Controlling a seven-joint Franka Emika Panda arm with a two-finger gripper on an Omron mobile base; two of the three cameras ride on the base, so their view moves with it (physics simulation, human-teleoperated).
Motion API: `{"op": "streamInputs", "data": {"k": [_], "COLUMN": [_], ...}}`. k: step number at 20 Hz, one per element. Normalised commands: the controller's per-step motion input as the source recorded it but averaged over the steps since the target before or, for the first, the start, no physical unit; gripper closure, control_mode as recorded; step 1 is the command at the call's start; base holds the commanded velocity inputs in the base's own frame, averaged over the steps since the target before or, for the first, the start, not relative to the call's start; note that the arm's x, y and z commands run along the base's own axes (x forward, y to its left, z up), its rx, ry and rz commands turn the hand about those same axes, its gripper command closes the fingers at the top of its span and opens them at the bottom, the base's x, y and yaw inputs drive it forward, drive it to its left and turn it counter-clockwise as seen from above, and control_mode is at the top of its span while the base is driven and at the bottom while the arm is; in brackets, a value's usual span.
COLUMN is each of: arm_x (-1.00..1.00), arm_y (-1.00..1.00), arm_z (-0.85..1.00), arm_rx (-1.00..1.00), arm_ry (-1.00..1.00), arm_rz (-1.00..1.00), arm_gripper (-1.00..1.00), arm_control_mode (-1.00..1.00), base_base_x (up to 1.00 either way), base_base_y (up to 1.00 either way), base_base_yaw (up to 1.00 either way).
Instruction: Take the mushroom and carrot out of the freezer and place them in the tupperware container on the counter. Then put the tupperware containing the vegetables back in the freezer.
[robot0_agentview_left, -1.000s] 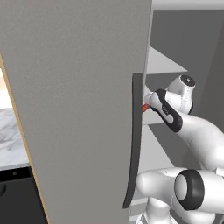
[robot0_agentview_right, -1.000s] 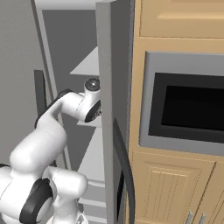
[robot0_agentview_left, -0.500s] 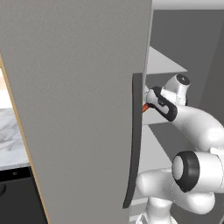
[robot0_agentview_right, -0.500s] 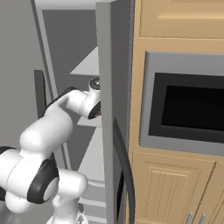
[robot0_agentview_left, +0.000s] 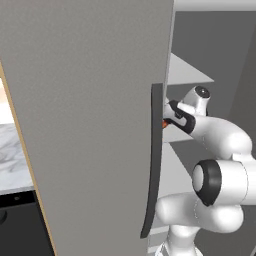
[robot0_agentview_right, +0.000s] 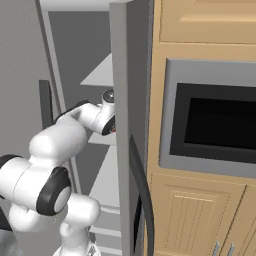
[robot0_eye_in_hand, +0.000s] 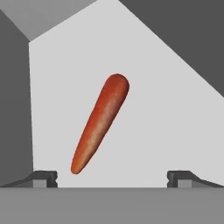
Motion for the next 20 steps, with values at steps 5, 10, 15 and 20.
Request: {"op": "streamInputs", "data": {"k": [5, 10, 15, 20], "arm_x": [0.28, 0.26, 0.23, 0.20], "arm_y": [-0.06, -0.13, -0.17, -0.02], "arm_z": [-0.01, -0.06, -0.13, -0.14], "arm_rx": [0.01, 0.02, 0.03, 0.01], "arm_ry": [0.00, 0.00, 0.00, 0.00], "arm_rz": [-0.03, 0.00, 0.00, 0.00], "arm_gripper": [-1.00, -1.00, -1.00, -1.00], "arm_control_mode": [-1.00, -1.00, -1.00, -1.00], "base_base_x": [0.00, 0.00, 0.00, 0.00], "base_base_y": [0.00, 0.00, 0.00, 0.00], "base_base_yaw": [0.00, 0.00, 0.00, 0.00]}}
